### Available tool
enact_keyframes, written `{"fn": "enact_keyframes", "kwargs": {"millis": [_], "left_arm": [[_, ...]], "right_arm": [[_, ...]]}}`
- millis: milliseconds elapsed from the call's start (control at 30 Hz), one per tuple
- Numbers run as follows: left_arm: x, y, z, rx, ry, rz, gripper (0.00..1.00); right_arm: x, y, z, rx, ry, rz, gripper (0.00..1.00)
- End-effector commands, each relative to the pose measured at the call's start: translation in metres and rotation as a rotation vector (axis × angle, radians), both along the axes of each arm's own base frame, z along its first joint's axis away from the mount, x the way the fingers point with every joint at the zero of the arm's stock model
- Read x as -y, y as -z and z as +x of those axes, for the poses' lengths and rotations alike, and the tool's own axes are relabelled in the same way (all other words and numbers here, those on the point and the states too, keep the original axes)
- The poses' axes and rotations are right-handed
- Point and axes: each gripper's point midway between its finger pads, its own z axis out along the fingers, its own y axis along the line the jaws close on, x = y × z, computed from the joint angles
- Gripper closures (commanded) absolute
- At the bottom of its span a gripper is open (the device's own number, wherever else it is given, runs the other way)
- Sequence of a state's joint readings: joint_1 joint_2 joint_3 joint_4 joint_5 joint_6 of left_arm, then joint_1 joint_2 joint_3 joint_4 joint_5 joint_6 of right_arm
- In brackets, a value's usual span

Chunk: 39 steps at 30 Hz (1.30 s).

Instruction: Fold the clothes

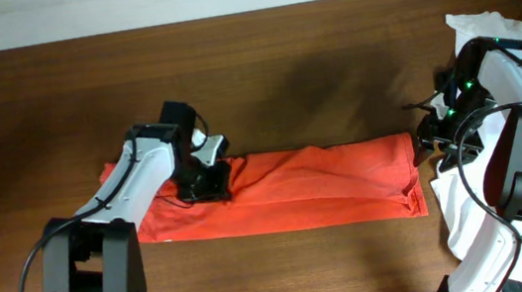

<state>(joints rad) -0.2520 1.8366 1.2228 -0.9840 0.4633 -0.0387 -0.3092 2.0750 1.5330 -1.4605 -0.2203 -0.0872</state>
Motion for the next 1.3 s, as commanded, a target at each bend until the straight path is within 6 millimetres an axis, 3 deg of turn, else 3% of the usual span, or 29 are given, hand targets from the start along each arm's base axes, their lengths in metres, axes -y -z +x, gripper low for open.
{"fn": "enact_keyframes", "kwargs": {"millis": [0, 33, 67, 100, 133, 267, 300, 367, 467, 600, 700, 800, 900, 967, 1033, 1267], "left_arm": [[0.052, -0.025, -0.023, -0.039, 0.109, -0.245, 0.99], [0.055, -0.024, -0.026, -0.037, 0.128, -0.235, 0.94], [0.056, -0.019, -0.028, -0.022, 0.151, -0.199, 0.67], [0.055, -0.015, -0.028, -0.011, 0.166, -0.161, 0.47], [0.052, -0.013, -0.028, -0.006, 0.168, -0.135, 0.45], [0.034, -0.013, -0.019, -0.005, 0.122, -0.101, 0.47], [0.024, -0.015, -0.016, -0.005, 0.102, -0.064, 0.49], [-0.017, -0.029, 0.002, 0.076, 0.036, 0.062, 0.49], [-0.039, -0.058, 0.013, 0.182, -0.011, 0.052, 0.44], [-0.087, -0.070, 0.016, 0.195, -0.187, 0.178, 0.44], [-0.105, -0.056, 0.007, 0.125, -0.289, 0.193, 0.47], [-0.107, -0.041, 0.002, 0.110, -0.296, 0.197, 0.51], [-0.107, -0.008, -0.008, 0.099, -0.321, 0.198, 0.54], [-0.120, 0.008, -0.018, 0.077, -0.351, 0.273, 0.54], [-0.134, 0.011, -0.018, 0.086, -0.370, 0.352, 0.54], [-0.133, 0.020, -0.015, 0.112, -0.374, 0.345, 0.54]], "right_arm": [[-0.002, -0.002, 0.000, 0.012, -0.004, 0.012, 0.44], [-0.002, -0.002, 0.000, 0.011, -0.004, 0.012, 0.44], [-0.002, -0.002, 0.000, 0.011, -0.004, 0.012, 0.44], [-0.002, -0.002, 0.000, 0.011, -0.004, 0.012, 0.44], [-0.002, -0.002, 0.000, 0.011, -0.004, 0.013, 0.44], [-0.003, -0.002, -0.001, 0.009, -0.004, 0.013, 0.44], [-0.003, -0.002, -0.001, 0.009, -0.004, 0.013, 0.44], [-0.003, -0.002, -0.001, 0.009, -0.005, 0.013, 0.44], [-0.003, -0.002, -0.001, 0.009, -0.005, 0.013, 0.44], [-0.003, -0.002, -0.001, 0.009, -0.005, 0.013, 0.44], [-0.003, -0.002, -0.001, 0.009, -0.005, 0.014, 0.44], [-0.003, -0.002, -0.001, 0.009, -0.005, 0.014, 0.44], [-0.003, -0.002, -0.001, 0.009, -0.005, 0.014, 0.43], [-0.003, -0.002, -0.001, 0.008, -0.005, 0.014, 0.43], [-0.003, -0.002, 0.000, 0.010, -0.004, 0.014, 0.43], [-0.003, -0.002, 0.000, 0.012, -0.003, 0.016, 0.43]]}}
